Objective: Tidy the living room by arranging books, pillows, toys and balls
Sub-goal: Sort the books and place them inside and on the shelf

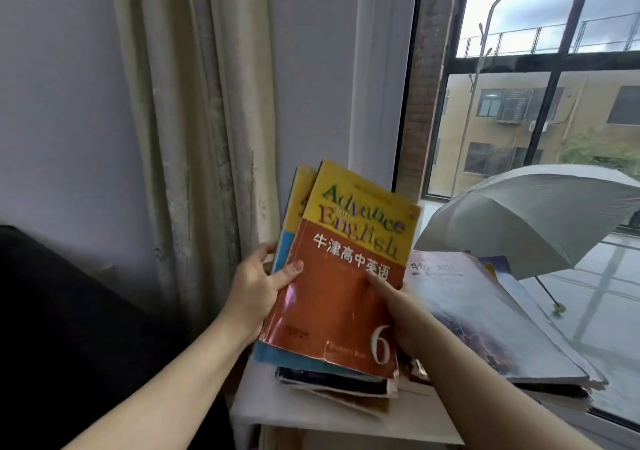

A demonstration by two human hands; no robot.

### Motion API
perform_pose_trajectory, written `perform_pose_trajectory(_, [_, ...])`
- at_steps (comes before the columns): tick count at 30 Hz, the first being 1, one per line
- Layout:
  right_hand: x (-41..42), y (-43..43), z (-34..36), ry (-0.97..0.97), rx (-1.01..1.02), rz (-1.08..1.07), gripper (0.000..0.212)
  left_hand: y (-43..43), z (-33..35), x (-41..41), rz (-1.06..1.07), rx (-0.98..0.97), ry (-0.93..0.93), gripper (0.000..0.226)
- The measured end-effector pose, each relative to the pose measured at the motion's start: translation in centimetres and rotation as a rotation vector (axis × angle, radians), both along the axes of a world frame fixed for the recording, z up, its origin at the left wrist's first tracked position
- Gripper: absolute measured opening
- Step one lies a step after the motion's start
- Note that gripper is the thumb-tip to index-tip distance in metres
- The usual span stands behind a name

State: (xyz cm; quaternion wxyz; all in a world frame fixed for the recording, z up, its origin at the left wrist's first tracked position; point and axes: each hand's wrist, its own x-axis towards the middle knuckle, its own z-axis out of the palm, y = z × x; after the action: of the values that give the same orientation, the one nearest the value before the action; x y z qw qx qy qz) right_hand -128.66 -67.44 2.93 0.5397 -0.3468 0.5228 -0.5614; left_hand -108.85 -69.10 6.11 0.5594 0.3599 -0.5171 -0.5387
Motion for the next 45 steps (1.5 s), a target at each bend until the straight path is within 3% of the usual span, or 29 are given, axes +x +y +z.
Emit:
perform_pose_trajectory(2, [-0.3, -0.4, 1.5, -0.107, -0.080, 0.036, 0.048, 0.0, 1.2, 0.3, -0.037, -0.084, 0.026, 0.025])
perform_pose_trajectory(4, [-0.5, -0.7, 3.2, -0.146, -0.199, -0.051, 0.030, -0.8, 2.1, 0.5, 0.000, -0.143, -0.022, 0.027])
perform_pose_trajectory(6, [-0.5, -0.8, 4.7, -0.122, -0.293, -0.126, 0.015, -1.8, 2.5, 0.3, 0.050, -0.134, -0.037, 0.029])
perform_pose_trajectory(9, [-0.3, -1.0, 5.8, -0.049, -0.351, -0.115, 0.011, -3.2, 2.5, -0.2, 0.054, -0.116, -0.027, 0.025])
perform_pose_trajectory(18, [-0.5, -1.7, 5.3, 0.062, -0.283, 0.087, 0.017, -4.6, 1.4, -0.7, -0.053, -0.071, 0.015, 0.039])
perform_pose_trajectory(28, [0.7, 0.3, 3.7, 0.208, -0.244, -0.050, 0.012, -3.0, 1.2, -0.1, -0.052, -0.059, -0.020, 0.029])
perform_pose_trajectory(33, [2.4, 3.6, 4.6, 0.167, -0.242, -0.037, 0.011, 0.2, 2.2, 1.1, 0.001, -0.002, 0.015, 0.020])
perform_pose_trajectory(38, [3.2, 7.1, 6.8, 0.213, -0.353, -0.036, 0.012, 5.0, 4.2, 2.1, 0.031, -0.099, 0.120, 0.019])
perform_pose_trajectory(45, [3.7, 13.6, 7.1, 0.228, -0.419, 0.039, 0.014, 12.7, 5.0, 3.5, 0.011, -0.115, 0.103, 0.022])
